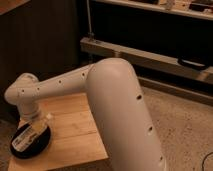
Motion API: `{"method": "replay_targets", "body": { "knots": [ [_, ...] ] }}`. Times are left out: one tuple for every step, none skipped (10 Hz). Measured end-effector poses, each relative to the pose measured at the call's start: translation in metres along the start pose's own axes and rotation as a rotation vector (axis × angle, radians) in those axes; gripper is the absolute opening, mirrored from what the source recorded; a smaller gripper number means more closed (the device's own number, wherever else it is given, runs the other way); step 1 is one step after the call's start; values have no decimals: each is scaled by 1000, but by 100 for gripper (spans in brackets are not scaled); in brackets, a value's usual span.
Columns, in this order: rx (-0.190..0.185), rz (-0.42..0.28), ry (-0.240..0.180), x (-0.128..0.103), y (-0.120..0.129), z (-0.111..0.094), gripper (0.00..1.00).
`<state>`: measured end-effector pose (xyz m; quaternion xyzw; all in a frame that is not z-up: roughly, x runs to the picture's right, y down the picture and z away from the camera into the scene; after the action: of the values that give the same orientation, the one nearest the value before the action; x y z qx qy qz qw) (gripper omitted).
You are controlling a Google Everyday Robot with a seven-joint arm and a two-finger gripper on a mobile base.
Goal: Place the bottle in the ceramic bowl
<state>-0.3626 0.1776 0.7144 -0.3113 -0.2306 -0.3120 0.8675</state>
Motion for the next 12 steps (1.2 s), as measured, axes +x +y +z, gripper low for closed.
{"method": "replay_targets", "body": {
  "knots": [
    [-16,5,3,-1,3,12,0],
    [-26,13,2,-2,4,19,4],
    [-30,18,0,-5,4,20,13],
    [-39,27,1,-7,5,21,25],
    [-44,35,0,-8,5,22,35],
    [-46,40,0,-8,5,22,43],
    [-52,46,4,-9,5,22,56],
    [-55,47,9,-10,5,22,65],
    [-56,50,11,-10,5,22,72],
    [-58,53,12,-10,5,22,78],
    [-59,52,13,-9,5,22,80],
    [-59,53,13,-9,5,22,80]
  ]
}}
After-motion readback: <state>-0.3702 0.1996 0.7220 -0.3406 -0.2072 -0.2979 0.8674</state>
